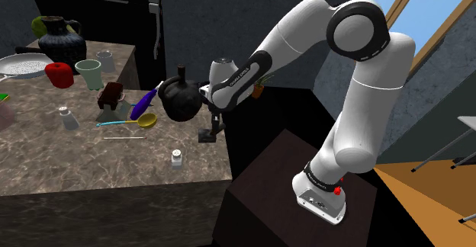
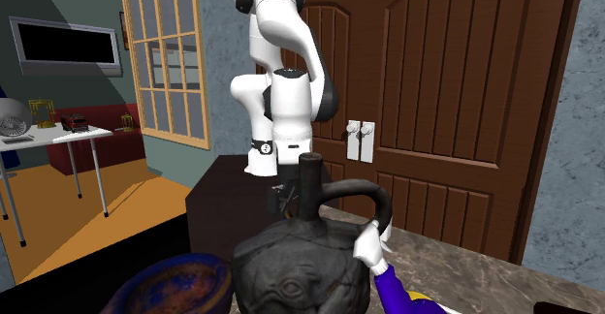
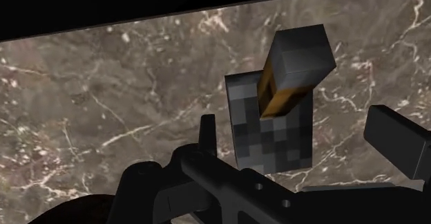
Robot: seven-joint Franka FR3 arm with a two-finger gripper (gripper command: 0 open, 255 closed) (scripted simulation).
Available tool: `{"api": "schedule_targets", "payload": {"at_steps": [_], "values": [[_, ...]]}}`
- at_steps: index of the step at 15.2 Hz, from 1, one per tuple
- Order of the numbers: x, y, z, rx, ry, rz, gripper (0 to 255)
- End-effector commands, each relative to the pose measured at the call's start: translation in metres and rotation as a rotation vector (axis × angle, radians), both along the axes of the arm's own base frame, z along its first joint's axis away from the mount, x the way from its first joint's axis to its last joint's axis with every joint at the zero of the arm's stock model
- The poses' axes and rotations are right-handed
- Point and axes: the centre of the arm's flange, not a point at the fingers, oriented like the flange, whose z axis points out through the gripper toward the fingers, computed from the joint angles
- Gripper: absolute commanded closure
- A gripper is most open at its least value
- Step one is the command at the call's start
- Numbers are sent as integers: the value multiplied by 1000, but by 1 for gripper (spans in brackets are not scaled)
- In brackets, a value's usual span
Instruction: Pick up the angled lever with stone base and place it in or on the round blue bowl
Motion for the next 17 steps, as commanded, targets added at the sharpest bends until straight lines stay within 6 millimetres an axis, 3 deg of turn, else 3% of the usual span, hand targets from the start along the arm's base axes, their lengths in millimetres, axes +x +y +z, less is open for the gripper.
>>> {"api": "schedule_targets", "payload": {"at_steps": [1, 10, 11, 17], "values": [[0, 1, -12, 0, -1, 0, 0], [0, 1, -15, 0, -1, 0, 0], [0, 1, -15, 0, -1, 0, 255], [0, 1, -15, 0, -1, 0, 255]]}}
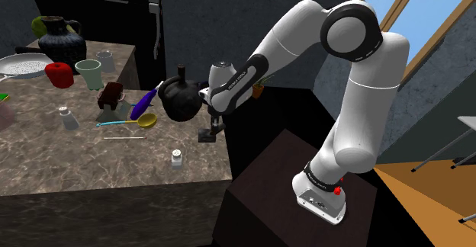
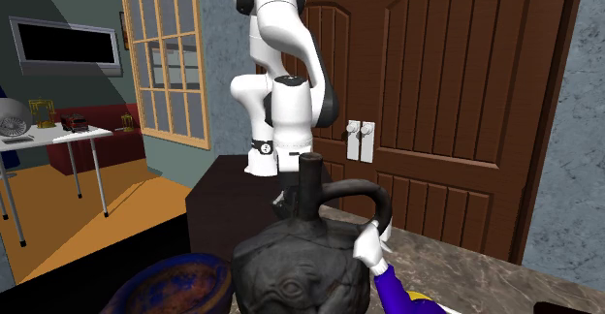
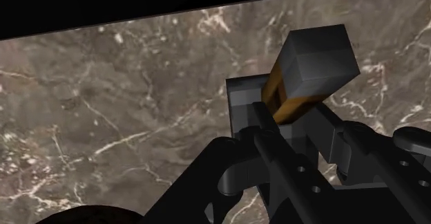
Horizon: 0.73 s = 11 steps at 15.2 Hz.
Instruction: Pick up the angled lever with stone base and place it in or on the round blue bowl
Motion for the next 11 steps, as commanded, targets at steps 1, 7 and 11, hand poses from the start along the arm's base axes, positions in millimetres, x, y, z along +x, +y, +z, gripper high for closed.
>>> {"api": "schedule_targets", "payload": {"at_steps": [1, 7, 11], "values": [[0, 0, 0, 0, 1, 0, 255], [0, 0, 21, 0, 1, 0, 255], [0, 0, 42, 0, 1, 0, 255]]}}
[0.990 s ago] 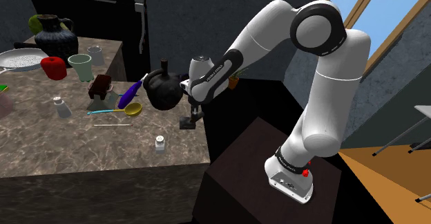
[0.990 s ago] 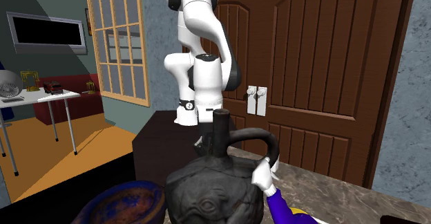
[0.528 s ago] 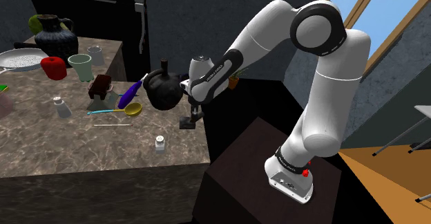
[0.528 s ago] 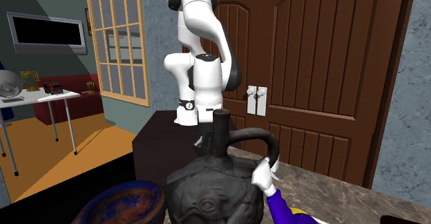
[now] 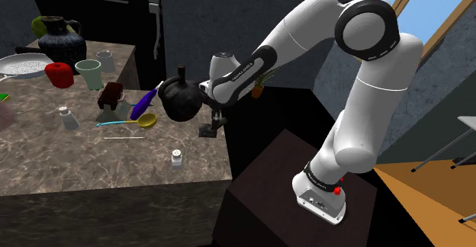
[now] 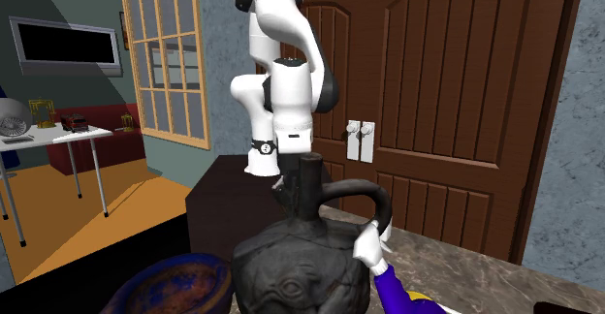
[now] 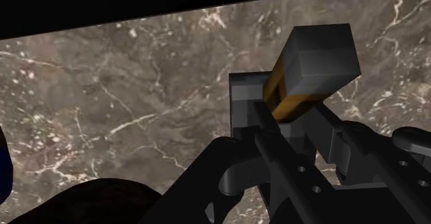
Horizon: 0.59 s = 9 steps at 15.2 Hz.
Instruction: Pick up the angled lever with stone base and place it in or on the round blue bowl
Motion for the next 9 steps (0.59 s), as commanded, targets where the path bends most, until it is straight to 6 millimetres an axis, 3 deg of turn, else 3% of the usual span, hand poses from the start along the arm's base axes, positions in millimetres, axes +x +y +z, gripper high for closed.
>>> {"api": "schedule_targets", "payload": {"at_steps": [1, 9], "values": [[-1, 0, 10, 0, 0, 0, 255], [-1, 0, 53, 0, 0, 0, 255]]}}
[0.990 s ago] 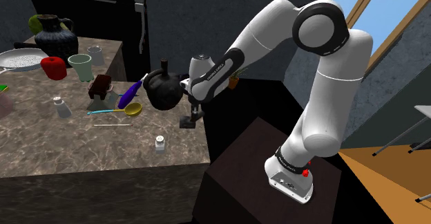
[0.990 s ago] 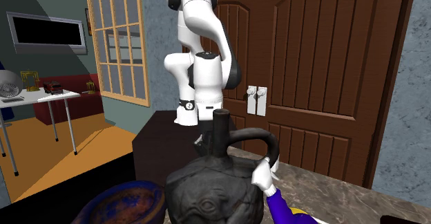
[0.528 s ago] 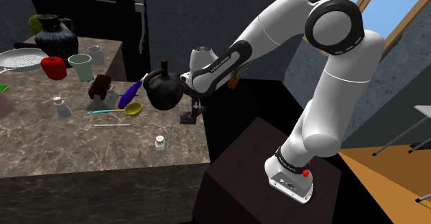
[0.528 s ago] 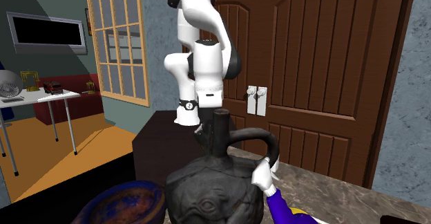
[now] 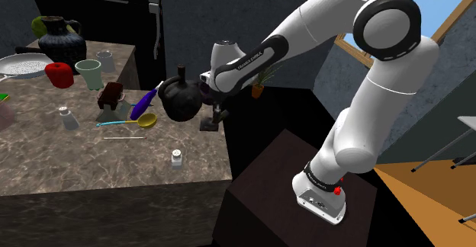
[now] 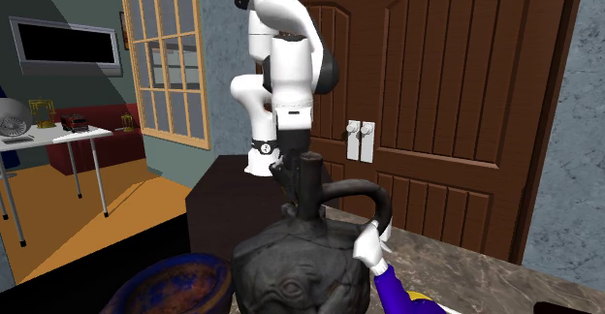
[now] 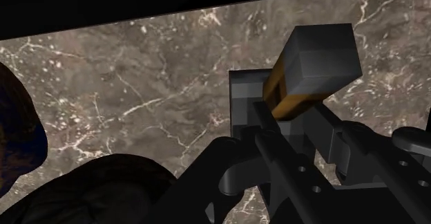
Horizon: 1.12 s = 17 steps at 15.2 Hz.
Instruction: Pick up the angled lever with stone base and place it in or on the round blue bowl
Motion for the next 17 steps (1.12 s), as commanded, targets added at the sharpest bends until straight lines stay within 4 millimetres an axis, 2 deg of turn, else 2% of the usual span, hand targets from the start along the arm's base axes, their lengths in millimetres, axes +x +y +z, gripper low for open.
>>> {"api": "schedule_targets", "payload": {"at_steps": [1, 16, 17], "values": [[1, 0, 12, 0, 0, 0, 255], [1, 0, 89, 0, 0, 0, 255], [10, -9, 90, 0, 0, 0, 255]]}}
